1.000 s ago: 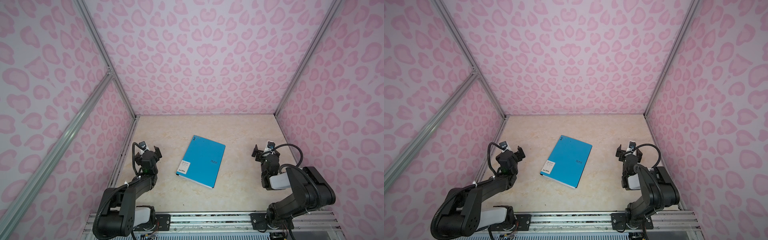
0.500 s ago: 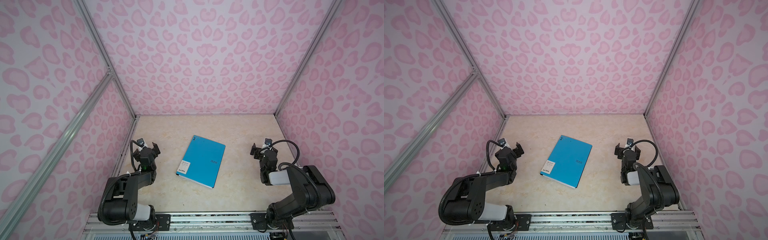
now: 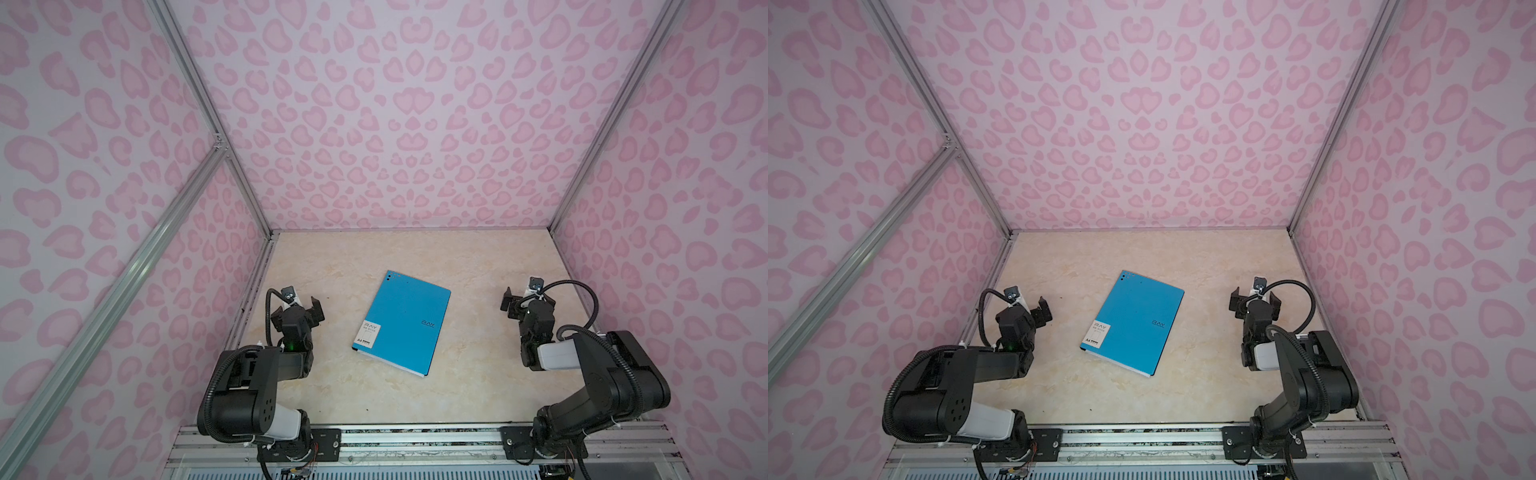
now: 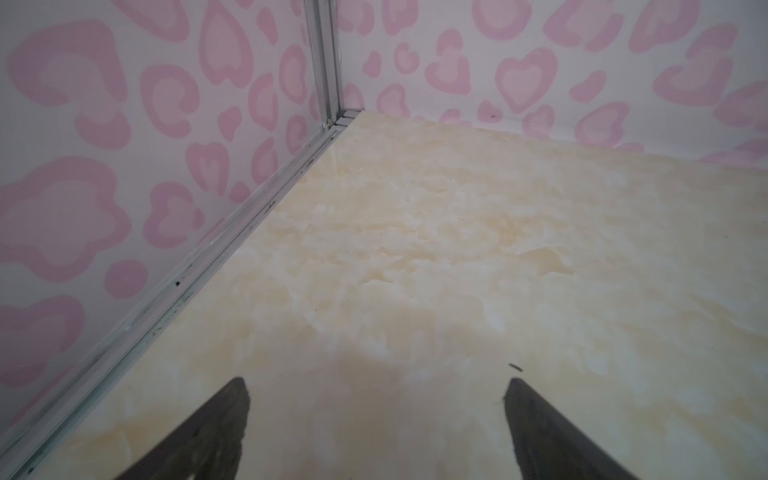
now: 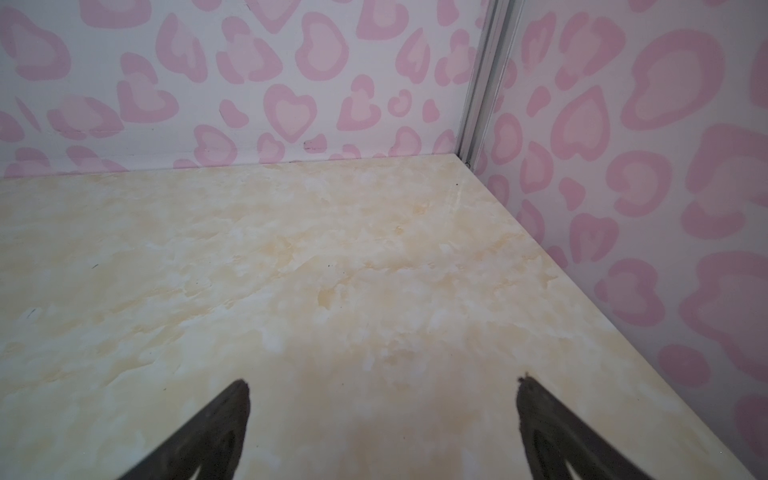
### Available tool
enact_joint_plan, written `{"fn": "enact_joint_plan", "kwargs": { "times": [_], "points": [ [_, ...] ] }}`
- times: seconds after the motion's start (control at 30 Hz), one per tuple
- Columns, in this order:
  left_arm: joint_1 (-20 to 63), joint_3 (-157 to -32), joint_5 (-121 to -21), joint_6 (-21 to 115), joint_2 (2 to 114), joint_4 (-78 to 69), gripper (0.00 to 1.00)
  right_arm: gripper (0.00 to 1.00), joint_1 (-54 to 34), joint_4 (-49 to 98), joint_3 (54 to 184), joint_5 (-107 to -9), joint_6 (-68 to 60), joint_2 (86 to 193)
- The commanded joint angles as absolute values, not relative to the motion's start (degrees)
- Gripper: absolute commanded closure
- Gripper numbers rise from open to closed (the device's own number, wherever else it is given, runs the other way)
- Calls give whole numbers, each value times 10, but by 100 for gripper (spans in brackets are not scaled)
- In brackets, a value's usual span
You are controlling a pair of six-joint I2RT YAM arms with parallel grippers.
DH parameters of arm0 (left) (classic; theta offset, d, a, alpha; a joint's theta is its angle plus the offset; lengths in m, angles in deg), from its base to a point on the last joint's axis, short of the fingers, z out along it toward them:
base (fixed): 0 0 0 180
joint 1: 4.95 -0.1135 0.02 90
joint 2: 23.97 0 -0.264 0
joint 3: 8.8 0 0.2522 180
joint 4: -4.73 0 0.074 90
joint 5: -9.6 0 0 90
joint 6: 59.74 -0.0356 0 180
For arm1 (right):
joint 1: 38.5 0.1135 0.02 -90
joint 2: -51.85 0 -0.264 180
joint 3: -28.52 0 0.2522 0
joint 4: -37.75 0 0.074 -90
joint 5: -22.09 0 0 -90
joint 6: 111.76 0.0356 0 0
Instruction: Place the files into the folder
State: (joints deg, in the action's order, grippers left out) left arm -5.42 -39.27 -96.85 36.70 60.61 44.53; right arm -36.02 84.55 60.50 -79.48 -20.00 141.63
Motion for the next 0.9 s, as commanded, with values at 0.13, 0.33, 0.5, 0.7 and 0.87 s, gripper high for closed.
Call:
{"fn": "enact_joint_plan", "kwargs": {
  "times": [0.13,0.33,0.5,0.7,0.87],
  "points": [
    [-42,-406,-947,348,608,493,3,0,-360,855,603,-799,-206,1418],
    [-39,-403,-949,348,605,495,3,0,-360,854,604,-800,-205,1418],
    [-40,-403,-949,348,605,495,3,0,-360,853,604,-800,-205,1418],
    [-49,-423,-929,354,617,471,3,0,-359,853,604,-800,-206,1418],
    [-46,-409,-924,346,605,483,3,0,-358,853,604,-801,-206,1417]
  ]
}}
